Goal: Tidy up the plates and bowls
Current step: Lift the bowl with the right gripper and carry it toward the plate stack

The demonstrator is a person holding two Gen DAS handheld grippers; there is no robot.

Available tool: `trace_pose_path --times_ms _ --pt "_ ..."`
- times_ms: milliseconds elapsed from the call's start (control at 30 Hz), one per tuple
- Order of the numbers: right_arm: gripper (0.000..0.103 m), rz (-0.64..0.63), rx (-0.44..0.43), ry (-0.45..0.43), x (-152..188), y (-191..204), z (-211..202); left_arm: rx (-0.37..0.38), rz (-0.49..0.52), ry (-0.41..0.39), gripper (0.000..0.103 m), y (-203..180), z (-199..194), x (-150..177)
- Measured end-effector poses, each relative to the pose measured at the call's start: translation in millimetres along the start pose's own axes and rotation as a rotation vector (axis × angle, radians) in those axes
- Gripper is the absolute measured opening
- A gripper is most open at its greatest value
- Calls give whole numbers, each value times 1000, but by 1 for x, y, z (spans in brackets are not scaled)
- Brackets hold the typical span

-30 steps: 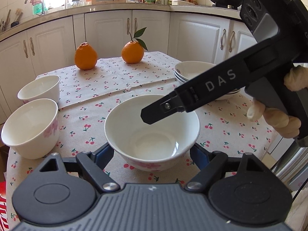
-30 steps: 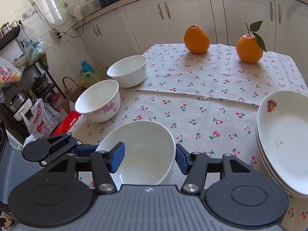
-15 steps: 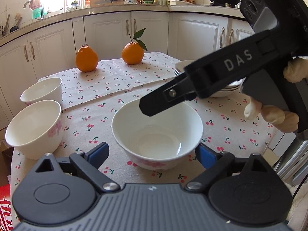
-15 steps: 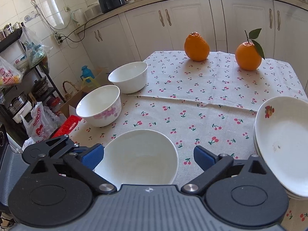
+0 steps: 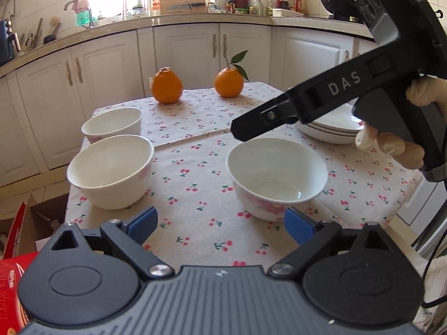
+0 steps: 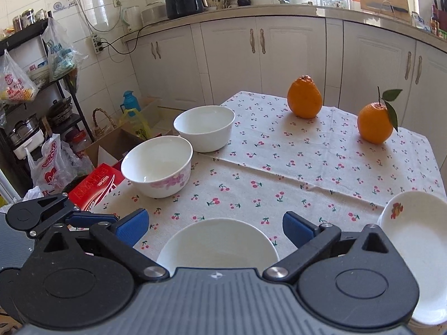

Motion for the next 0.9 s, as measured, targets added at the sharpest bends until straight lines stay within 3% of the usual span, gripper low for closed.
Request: trace_pose_path --times_ms 100,233,433,700,900 --pt "103 -17 -8 -5 -11 10 10 -44 -25 -8 97 18 1 0" --pt "103 -108 -20 82 -26 32 33 -109 -32 -17 97 41 6 0" --pt "103 -178 -59 106 -44 55 55 -165 -49 -18 97 67 19 -1" --pt "101 -189 -135 155 -65 57 87 -172 -53 -34 97 84 33 -6" --pt "94 -147 -194 208 -80 49 114 -146 -71 -36 97 91 42 -9"
Point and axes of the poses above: each gripper's, at about its wrist camera, not at the fingertips, and z roughly the way its jaws point, y to its left, x to its underside, the point moved 2 cm from there along z, roughly the way its jaws point
